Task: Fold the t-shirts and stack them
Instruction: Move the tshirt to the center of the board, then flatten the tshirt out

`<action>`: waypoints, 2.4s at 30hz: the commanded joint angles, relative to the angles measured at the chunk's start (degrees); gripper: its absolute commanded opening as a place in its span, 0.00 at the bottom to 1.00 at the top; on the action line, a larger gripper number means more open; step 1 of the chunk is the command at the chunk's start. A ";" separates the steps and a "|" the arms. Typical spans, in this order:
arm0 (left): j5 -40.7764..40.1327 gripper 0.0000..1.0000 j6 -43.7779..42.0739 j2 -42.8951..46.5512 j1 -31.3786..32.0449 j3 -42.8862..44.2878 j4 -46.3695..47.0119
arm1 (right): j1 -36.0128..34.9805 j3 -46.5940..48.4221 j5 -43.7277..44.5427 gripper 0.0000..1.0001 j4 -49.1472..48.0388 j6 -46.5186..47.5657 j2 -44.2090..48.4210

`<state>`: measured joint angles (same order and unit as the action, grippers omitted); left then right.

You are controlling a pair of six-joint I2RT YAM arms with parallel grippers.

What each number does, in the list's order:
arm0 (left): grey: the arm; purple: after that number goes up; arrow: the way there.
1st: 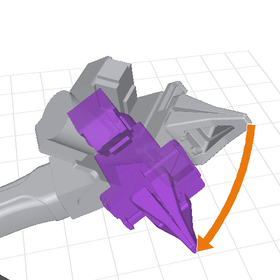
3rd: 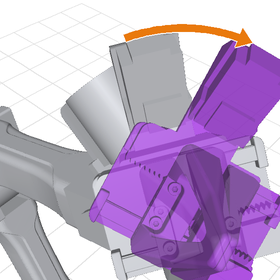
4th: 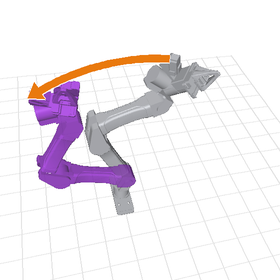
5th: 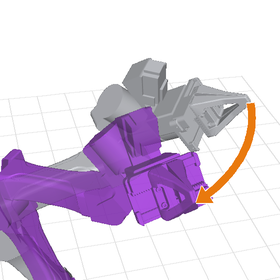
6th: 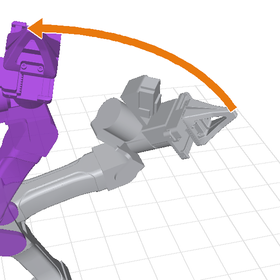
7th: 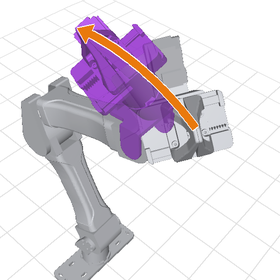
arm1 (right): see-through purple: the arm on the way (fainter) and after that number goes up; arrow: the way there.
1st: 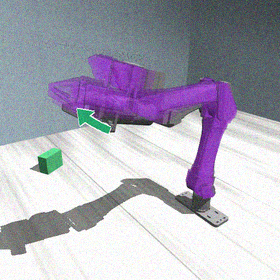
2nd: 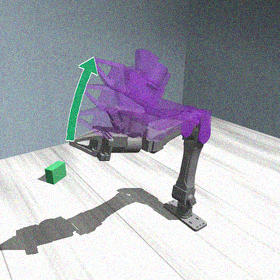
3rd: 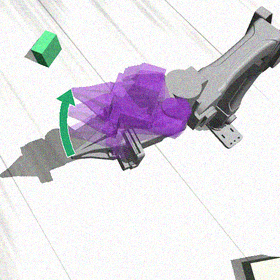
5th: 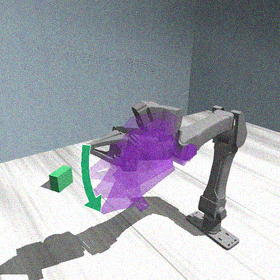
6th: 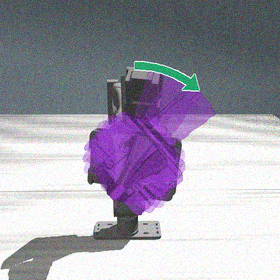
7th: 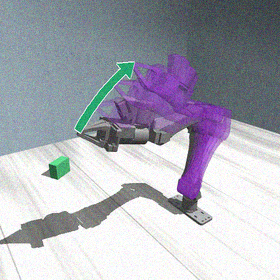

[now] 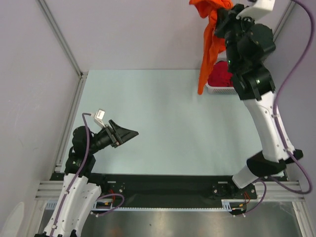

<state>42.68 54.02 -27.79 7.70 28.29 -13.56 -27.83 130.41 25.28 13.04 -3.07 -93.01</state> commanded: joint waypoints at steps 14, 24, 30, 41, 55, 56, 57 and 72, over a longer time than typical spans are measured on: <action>-9.37 0.82 -9.48 -1.74 -0.50 11.97 -18.87 | -14.80 -60.78 -19.63 0.93 36.07 -30.91 34.82; -17.27 0.73 -4.45 -24.74 20.84 9.39 -8.50 | -14.27 -74.51 -40.05 0.91 34.07 -23.85 25.45; -17.97 0.63 -4.97 -38.90 27.53 11.60 0.82 | -13.74 -72.31 -36.53 0.90 35.05 -14.96 17.44; -14.46 0.58 -2.96 -58.24 30.79 16.71 9.52 | -12.07 -75.12 -40.40 0.61 26.08 -13.10 6.44; -20.86 0.00 -10.41 -57.22 28.51 23.65 -2.83 | -2.76 -72.33 -29.43 0.00 29.58 -14.33 10.12; -23.58 0.00 -11.30 -53.37 27.81 24.43 -4.87 | -1.88 -71.36 -28.10 0.00 30.72 -14.33 11.44; -25.00 0.00 -12.17 -51.42 26.06 24.88 -6.90 | -0.57 -69.87 -26.44 0.00 32.99 -14.16 14.41; -39.96 0.00 -28.27 -29.96 14.53 55.19 -37.76 | 5.86 -29.81 -8.07 0.00 38.39 -4.76 28.14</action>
<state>4.89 29.32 -59.77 22.48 78.91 -44.95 -22.44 93.86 11.35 51.22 -11.57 -66.98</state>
